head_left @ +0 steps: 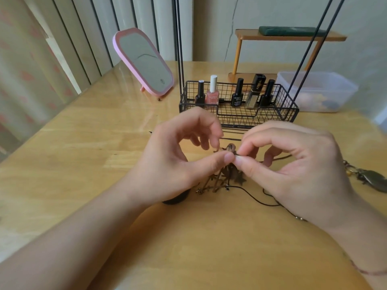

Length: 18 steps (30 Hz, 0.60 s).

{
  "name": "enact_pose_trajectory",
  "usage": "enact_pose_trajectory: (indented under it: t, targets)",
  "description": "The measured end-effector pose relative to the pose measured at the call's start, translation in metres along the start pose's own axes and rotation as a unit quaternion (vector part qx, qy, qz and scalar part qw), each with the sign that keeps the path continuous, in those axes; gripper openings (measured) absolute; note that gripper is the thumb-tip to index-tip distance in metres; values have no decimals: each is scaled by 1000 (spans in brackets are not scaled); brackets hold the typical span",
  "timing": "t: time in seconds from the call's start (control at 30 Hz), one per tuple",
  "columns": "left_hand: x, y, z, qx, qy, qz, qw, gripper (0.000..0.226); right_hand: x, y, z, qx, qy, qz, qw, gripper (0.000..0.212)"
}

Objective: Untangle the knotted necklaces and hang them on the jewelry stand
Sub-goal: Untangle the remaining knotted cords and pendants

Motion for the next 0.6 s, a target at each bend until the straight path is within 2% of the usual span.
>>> enact_pose_trajectory:
  t: [0.13,0.3,0.47,0.6]
  targets:
    - [10,3,-6,25,28,60,997,13,-1,1,-2,-4,2,-4,1000,4]
    - [27,10,-11,24,154,144,977,7,-2,1,-8,41,-19,-5,999,1]
    - [23,8,-10,30,124,116,985,7,-9,0,-2,17,-20,-32,999,13]
    - [21,7,-11,40,70,100,992,7,-8,-1,-7,21,1,-25,999,9]
Point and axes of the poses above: each hand's wrist, its own y-axis away from the middle knuckle, its own z-axis out of the back of the hand, x = y × z, the point moved 10 cm from there along -y, towards the middle knuckle, and after that the axes turned 13 degrees about -z, right-handed, at the moved point
